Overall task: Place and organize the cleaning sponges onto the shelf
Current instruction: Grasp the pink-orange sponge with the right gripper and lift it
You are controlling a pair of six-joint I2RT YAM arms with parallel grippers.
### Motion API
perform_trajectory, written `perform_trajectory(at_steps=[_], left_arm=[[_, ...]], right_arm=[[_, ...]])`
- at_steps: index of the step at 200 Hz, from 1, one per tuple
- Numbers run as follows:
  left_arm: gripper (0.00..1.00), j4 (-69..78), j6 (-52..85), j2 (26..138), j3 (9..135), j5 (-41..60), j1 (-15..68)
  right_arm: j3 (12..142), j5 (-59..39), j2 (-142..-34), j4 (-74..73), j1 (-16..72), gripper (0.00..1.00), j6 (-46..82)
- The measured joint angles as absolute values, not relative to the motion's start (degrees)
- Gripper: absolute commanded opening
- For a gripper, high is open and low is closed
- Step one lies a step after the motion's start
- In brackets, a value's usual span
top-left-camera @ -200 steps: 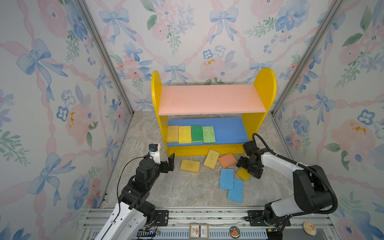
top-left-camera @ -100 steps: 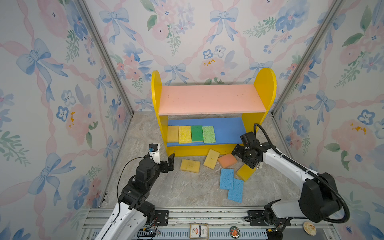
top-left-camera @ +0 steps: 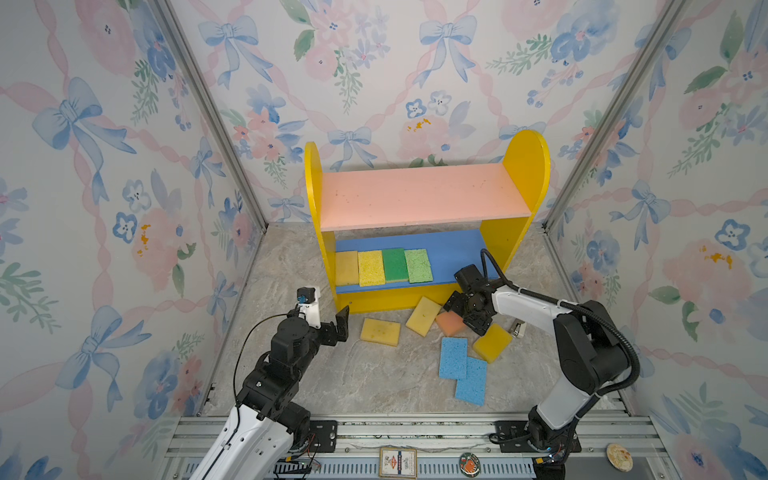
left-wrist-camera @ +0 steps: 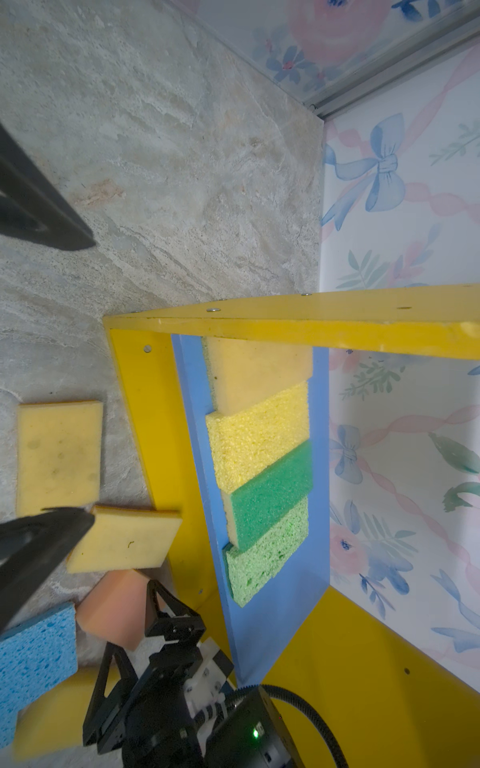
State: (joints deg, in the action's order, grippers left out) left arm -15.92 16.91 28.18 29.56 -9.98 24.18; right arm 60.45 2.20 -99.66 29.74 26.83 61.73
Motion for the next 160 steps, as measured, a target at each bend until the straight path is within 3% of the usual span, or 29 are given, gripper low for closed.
perform_trajectory(at_steps=[35, 49, 68, 94, 104, 160], left_arm=[[0.98, -15.9, 16.9, 28.2, 29.6, -10.0, 24.2], [0.98, -15.9, 16.9, 28.2, 29.6, -10.0, 24.2], [0.98, -15.9, 16.9, 28.2, 29.6, -10.0, 24.2], [0.98, -15.9, 16.9, 27.7, 29.5, -10.0, 24.2], [0.98, -15.9, 16.9, 27.6, 29.5, -10.0, 24.2], [0.98, -15.9, 16.9, 25.7, 29.5, -10.3, 24.3]], right_arm=[[61.2, 2.2, -100.3, 29.7, 27.1, 1.0, 62.0], [61.4, 2.1, -100.4, 29.8, 27.1, 0.94, 61.9], [61.3, 2.2, -100.4, 29.8, 27.2, 0.79, 61.7], [60.2, 2.6, -99.2, 29.1, 27.5, 0.47, 60.2], [59.7, 3.1, -98.1, 28.8, 27.7, 0.4, 59.1], [57.5, 4.4, -90.6, 29.3, 28.8, 0.44, 57.3]])
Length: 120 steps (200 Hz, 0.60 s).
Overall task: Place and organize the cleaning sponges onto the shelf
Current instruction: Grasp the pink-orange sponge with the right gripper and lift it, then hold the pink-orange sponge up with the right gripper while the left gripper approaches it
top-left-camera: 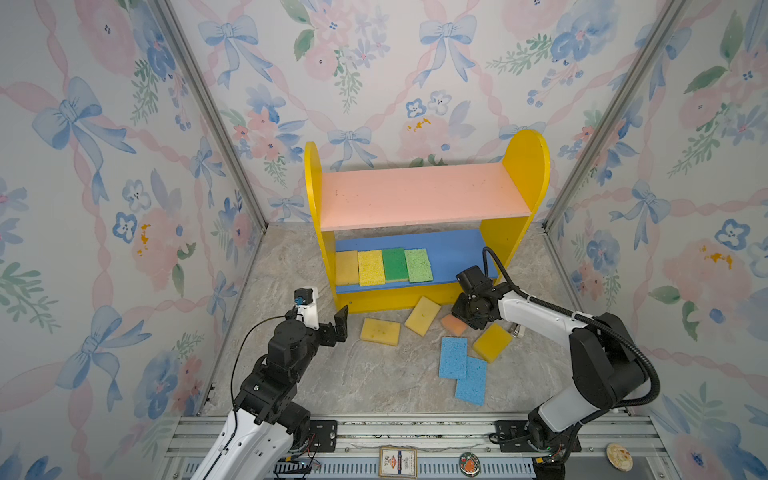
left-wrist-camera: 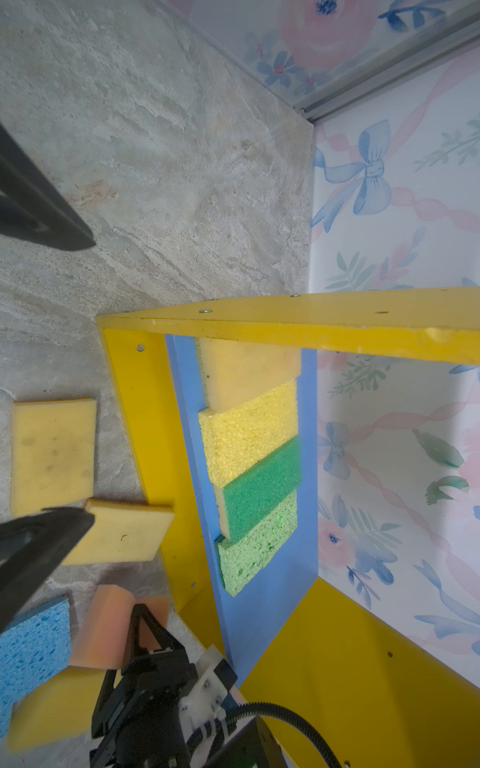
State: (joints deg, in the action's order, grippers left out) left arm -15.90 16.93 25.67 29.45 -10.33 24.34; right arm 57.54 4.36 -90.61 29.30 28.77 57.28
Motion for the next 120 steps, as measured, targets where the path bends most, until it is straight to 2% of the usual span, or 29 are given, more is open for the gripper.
perform_trajectory(at_steps=[28, 53, 88, 120], left_arm=[[0.98, -15.9, 19.7, 25.5, 29.8, -9.1, 24.4], [0.98, -13.2, 27.1, 27.6, 30.4, -2.8, 24.4], [0.98, -4.4, 38.3, 35.2, 30.3, 10.7, 24.4], [0.98, 10.4, 50.2, 41.6, 26.6, 22.3, 24.4]], right_arm=[[57.1, 4.4, -84.0, 29.6, 30.7, 0.47, 53.6], [56.4, 2.4, -76.3, 29.7, 32.7, 0.49, 47.5], [55.5, -7.4, -67.2, 29.2, 33.2, 0.5, 36.9], [55.5, -17.2, -65.5, 29.3, 33.4, 0.5, 29.3]])
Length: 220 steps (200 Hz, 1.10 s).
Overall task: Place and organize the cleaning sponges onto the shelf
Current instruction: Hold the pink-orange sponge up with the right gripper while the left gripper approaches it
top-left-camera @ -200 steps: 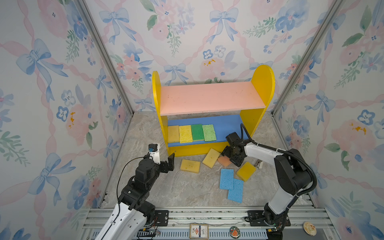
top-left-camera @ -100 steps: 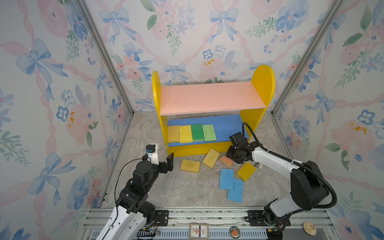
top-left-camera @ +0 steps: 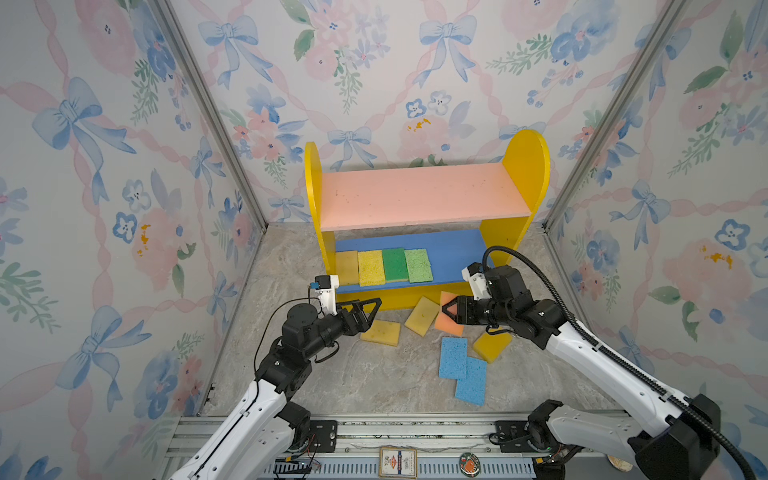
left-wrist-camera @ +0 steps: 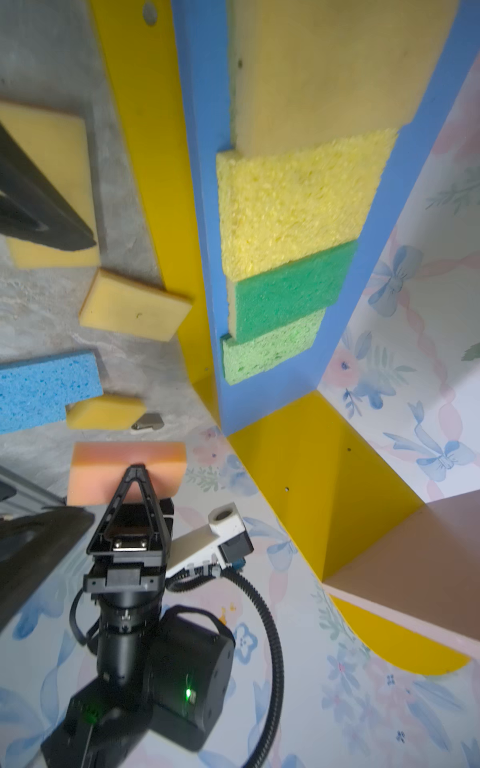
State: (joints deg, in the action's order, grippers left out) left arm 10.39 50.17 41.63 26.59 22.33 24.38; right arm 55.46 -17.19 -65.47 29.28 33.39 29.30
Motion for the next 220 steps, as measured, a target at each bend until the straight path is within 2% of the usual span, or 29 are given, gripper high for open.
perform_trajectory(at_steps=[58, 129, 220], left_arm=[[0.98, 22.7, 60.2, 46.8, 24.4, 29.9, 27.3], [0.97, 27.7, 62.5, 49.9, 24.6, 31.4, 29.5], [0.75, 29.6, 63.7, 53.7, 26.9, 30.9, 36.1]], right_arm=[[55.5, -33.6, -66.6, 24.4, 33.7, 0.49, 25.4], [57.8, -41.2, -70.4, 19.8, 38.2, 0.49, 25.3], [60.2, -41.8, -72.7, 19.3, 41.5, 0.49, 25.2]])
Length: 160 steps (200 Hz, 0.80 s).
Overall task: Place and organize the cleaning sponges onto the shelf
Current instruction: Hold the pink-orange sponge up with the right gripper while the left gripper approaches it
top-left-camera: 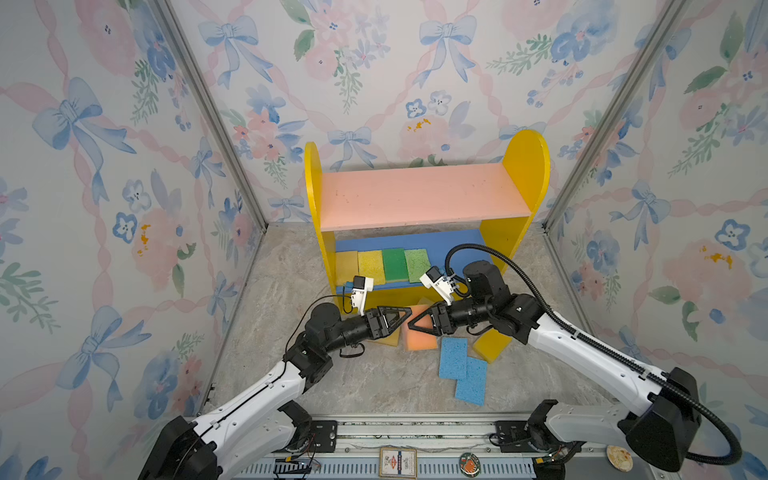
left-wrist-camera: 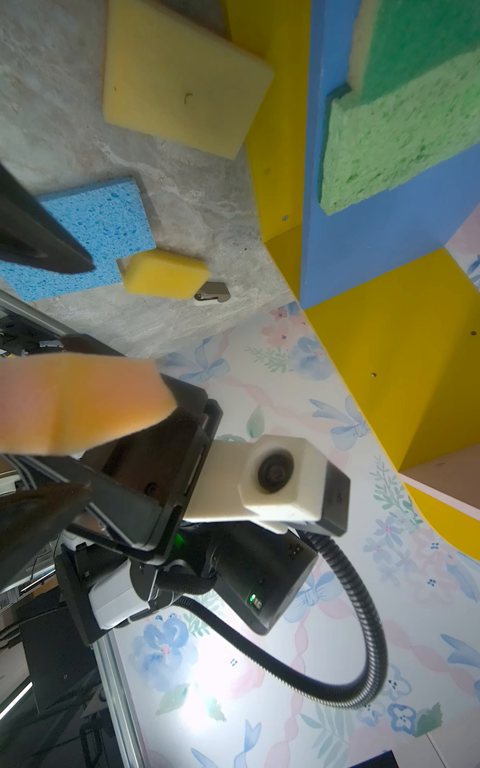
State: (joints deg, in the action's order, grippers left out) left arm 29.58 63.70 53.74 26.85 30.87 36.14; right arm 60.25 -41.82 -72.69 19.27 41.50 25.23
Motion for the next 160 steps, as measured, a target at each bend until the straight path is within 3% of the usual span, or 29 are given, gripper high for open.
perform_trajectory(at_steps=[40, 83, 110, 123, 160], left_arm=[[0.48, 30.4, 63.7, 55.7, 27.9, 30.5, 37.7], [0.15, 30.8, 63.7, 56.1, 27.9, 30.5, 38.0], [0.12, 30.8, 64.2, 56.1, 27.9, 30.4, 38.0], [0.12, 30.8, 64.2, 56.1, 27.9, 30.3, 38.0], [0.11, 30.8, 64.2, 55.7, 27.9, 29.7, 37.7]], right_arm=[[60.8, -41.8, -73.2, 19.3, 42.2, 0.5, 25.2], [60.9, -41.6, -73.3, 19.3, 42.4, 0.59, 25.2], [61.1, -41.6, -73.4, 19.3, 42.5, 0.82, 24.8], [61.2, -41.6, -73.4, 19.5, 42.5, 0.99, 24.3], [61.1, -38.9, -71.9, 20.6, 41.6, 0.97, 24.0]])
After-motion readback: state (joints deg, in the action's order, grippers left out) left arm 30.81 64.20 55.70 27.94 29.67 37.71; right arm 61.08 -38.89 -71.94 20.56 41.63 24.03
